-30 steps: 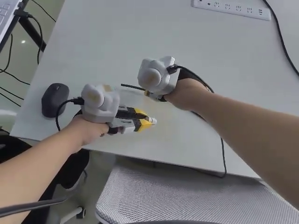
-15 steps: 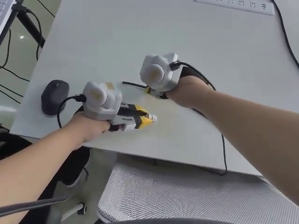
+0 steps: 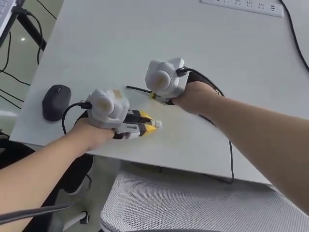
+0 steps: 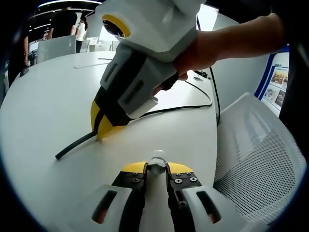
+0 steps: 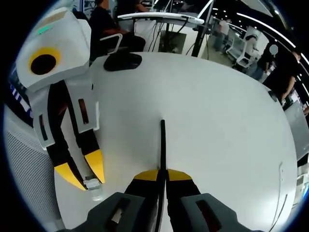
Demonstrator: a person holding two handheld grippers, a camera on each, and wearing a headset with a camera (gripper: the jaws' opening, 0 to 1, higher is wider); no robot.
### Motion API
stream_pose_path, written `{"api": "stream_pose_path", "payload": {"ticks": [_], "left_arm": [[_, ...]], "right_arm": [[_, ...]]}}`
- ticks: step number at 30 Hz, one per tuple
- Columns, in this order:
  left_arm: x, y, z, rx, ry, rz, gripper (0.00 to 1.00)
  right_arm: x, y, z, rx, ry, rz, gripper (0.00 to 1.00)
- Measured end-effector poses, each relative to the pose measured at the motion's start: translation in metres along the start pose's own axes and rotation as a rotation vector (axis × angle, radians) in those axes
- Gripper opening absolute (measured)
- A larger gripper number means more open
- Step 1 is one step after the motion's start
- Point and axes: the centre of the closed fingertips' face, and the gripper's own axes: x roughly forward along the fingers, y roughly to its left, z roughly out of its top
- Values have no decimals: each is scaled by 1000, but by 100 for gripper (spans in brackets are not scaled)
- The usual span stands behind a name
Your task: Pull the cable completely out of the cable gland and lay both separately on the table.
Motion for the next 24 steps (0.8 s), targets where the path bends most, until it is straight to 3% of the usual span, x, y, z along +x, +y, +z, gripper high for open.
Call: {"api": "stream_pose_path", "payload": {"ticks": [24], "left_arm": [[-2, 1, -1, 28, 14, 13, 16]], "right_arm": [[-1, 0, 0, -23, -5, -7, 0]]}}
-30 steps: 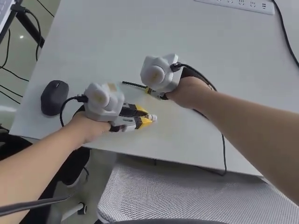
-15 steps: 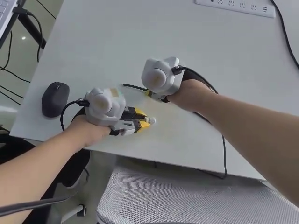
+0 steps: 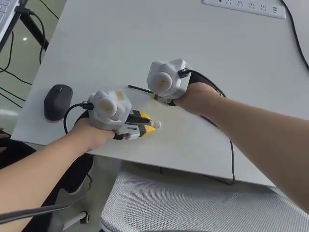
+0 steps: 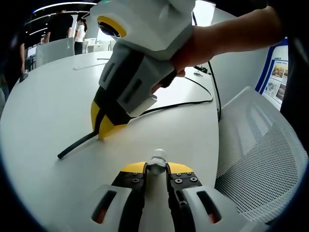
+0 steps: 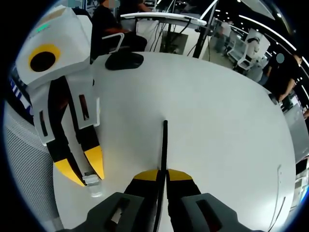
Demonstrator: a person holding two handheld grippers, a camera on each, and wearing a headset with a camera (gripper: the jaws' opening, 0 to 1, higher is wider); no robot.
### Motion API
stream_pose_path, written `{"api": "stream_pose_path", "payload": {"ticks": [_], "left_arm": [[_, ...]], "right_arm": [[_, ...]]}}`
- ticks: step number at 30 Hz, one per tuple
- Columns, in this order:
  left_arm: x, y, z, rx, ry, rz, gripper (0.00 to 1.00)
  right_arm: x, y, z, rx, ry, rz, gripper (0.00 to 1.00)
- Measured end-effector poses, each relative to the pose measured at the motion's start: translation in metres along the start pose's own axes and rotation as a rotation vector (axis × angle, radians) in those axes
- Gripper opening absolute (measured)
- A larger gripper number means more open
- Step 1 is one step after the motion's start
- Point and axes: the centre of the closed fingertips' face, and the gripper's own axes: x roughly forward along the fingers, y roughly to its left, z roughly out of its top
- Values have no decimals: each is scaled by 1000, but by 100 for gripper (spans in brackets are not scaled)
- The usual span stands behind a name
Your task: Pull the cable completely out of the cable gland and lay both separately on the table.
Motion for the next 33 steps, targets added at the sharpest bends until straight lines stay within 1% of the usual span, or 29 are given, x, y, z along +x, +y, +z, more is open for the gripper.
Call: {"api": "stream_pose_path", "payload": {"ticks": [3, 8, 10, 13, 17, 22, 24, 26, 29, 33], "left_arm": [[0, 0, 0, 1, 0, 0, 17], [-1, 0, 0, -2, 2, 3, 18], [-2, 0, 0, 0, 3, 4, 19], [-3, 0, 0, -4, 1, 6, 20], [-3, 1, -1, -8, 2, 8, 20], [-4, 3, 0, -15, 2, 24, 24], [-4, 3, 0, -17, 3, 29, 25], [-5, 4, 1, -18, 4, 35, 26], [-6, 4, 2, -16, 4, 46, 28], [-8, 3, 2, -19, 5, 53, 29]], "right_arm": [[-1, -1, 0, -4, -3, -10, 2], [-2, -3, 0, 12, -10, -25, 5], [-3, -4, 0, 46, -21, -26, 9], [-4, -5, -2, 52, -25, -33, 11], [-9, -6, -1, 70, -47, -44, 15], [-19, -10, 2, 81, -70, -61, 19], [-26, -13, 4, 86, -89, -76, 21], [-34, -16, 6, 116, -112, -86, 22], [-47, -19, 8, 142, -142, -107, 24], [-57, -18, 8, 144, -159, -121, 25]]}}
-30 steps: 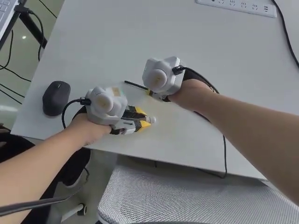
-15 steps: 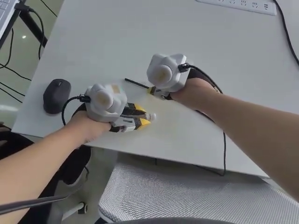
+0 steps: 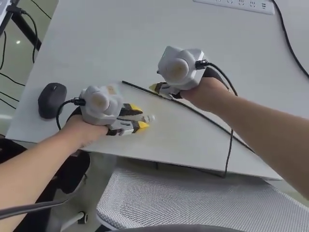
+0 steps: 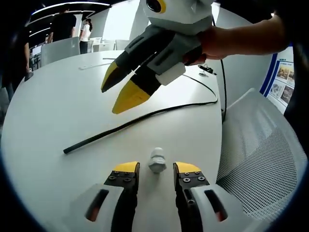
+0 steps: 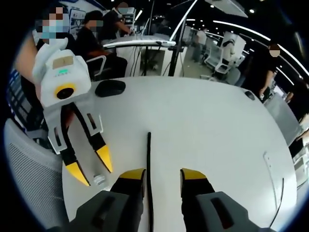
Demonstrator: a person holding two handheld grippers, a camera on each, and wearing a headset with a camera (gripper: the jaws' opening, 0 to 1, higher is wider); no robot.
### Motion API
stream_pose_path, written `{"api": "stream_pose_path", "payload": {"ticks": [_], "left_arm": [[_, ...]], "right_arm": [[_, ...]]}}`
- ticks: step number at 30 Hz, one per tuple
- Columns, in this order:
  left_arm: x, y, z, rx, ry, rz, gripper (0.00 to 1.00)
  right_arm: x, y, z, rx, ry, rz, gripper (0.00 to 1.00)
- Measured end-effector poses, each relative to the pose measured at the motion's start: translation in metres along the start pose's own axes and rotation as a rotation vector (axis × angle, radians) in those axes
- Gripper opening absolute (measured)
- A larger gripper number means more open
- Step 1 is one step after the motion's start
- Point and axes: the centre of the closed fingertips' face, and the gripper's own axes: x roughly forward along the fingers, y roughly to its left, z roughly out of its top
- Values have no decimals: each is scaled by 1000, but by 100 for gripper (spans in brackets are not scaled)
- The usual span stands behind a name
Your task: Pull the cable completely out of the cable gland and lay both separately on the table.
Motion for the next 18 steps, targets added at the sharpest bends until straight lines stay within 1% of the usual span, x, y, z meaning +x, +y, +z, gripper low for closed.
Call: {"api": "stream_pose_path", "payload": {"ticks": [4, 7, 11, 14, 15, 18], "left_arm": [[-4, -1, 1, -4, 0, 14, 33], [-8, -1, 1, -21, 1, 29, 36], [-14, -2, 5, -31, -18, 48, 39], [-19, -4, 7, -34, -25, 64, 41], [-20, -5, 8, -35, -26, 69, 43], [-26, -10, 16, -44, -50, 83, 45]], "right_arm": [[-16, -2, 6, 9, -38, -18, 27], [-31, -5, 10, 19, -69, -31, 30], [-51, -6, 11, 19, -104, -43, 33], [-69, -5, 12, 26, -134, -44, 35], [-74, -4, 12, 26, -139, -45, 36], [-94, -4, 12, 40, -168, -58, 37]]}}
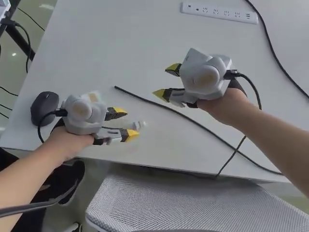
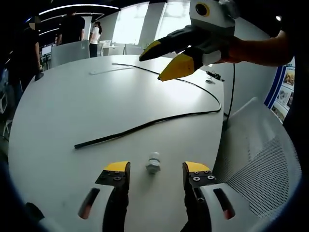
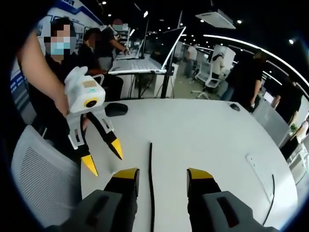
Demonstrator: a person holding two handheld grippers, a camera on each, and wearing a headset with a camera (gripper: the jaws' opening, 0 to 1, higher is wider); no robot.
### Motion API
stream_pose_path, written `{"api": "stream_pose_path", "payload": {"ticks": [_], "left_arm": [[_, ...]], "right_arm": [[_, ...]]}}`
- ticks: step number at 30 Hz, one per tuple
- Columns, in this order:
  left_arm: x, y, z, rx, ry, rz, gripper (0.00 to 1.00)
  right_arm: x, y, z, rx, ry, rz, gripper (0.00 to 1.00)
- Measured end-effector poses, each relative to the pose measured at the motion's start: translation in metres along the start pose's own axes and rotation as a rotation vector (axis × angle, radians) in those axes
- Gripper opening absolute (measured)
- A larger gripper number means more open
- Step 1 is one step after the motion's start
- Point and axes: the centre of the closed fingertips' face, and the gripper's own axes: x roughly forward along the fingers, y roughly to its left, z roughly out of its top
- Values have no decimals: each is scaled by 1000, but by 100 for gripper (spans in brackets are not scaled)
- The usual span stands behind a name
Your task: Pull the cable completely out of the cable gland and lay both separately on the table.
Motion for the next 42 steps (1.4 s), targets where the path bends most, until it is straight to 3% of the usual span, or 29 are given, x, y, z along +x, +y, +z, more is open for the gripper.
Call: {"api": "stream_pose_path", "payload": {"ticks": [7, 12, 17, 20, 24, 36, 42], "left_arm": [[-8, -9, 10, -25, -31, 28, 50], [-15, -19, 17, -42, -61, 39, 52], [-21, -23, 21, -57, -81, 62, 55], [-30, -22, 26, -76, -105, 89, 56], [-41, -21, 33, -106, -144, 109, 61], [-56, -39, 46, -83, -190, 128, 73], [-56, -49, 43, -88, -183, 132, 80]], "right_arm": [[-38, -1, -1, 36, -43, -27, 39], [-62, -2, -13, 54, -50, -43, 41], [-83, -4, -23, 117, -79, -65, 44], [-99, -2, -25, 168, -142, -80, 48], [-118, 4, -34, 236, -177, -94, 55], [-155, 22, -69, 360, -214, -96, 71], [-162, 29, -90, 397, -198, -86, 75]]}}
